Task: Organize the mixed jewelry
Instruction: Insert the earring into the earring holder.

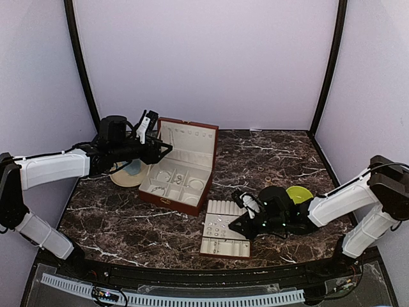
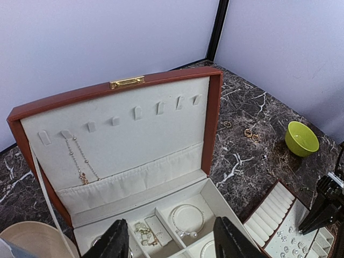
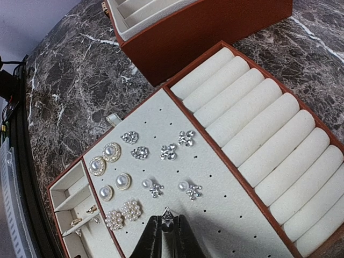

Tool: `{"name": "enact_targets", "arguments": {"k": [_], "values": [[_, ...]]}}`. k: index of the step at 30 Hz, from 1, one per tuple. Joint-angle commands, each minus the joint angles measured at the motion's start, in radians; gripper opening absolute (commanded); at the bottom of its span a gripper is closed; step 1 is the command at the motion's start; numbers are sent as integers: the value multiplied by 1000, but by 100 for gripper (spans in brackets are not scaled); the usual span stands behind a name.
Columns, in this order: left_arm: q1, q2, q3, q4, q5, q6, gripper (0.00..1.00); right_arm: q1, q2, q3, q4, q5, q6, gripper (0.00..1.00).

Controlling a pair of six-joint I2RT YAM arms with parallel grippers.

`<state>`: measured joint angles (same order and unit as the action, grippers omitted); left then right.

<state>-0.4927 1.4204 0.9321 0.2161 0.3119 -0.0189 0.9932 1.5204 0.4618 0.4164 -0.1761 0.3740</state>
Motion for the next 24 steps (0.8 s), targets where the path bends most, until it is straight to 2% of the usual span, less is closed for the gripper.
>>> {"name": "enact_targets", "arguments": {"k": [1, 11, 24], "values": [[6, -33, -11, 25, 11, 6, 57, 26, -10, 25, -111, 52, -33, 9], [6, -33, -12, 27, 18, 0, 57, 59, -15, 91, -223, 121, -85, 9], [5, -32, -12, 28, 24, -6, 57, 97, 20, 143, -246, 157, -91, 10]]}}
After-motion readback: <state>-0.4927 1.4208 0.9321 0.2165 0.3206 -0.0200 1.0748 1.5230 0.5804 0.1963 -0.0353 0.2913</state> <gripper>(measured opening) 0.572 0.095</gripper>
